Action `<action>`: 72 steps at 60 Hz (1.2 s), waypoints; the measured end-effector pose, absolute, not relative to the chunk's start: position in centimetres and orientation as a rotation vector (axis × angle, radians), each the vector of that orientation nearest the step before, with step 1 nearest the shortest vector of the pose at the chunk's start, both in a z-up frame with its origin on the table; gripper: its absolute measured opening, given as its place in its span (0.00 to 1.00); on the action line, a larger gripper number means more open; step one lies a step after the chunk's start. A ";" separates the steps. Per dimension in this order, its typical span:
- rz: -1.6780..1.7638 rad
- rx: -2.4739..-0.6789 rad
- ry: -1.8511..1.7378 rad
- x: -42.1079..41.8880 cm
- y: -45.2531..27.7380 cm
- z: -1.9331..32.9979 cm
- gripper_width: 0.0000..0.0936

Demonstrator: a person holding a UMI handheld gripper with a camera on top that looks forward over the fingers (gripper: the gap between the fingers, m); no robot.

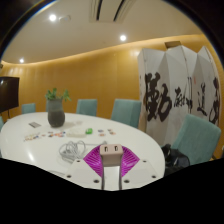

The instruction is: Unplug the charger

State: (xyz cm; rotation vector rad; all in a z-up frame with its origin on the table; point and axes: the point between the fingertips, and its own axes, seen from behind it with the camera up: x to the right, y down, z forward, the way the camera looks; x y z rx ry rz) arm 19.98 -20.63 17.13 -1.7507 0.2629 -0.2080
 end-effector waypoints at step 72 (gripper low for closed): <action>-0.332 -1.904 0.249 14.9 -35.4 11.1 0.93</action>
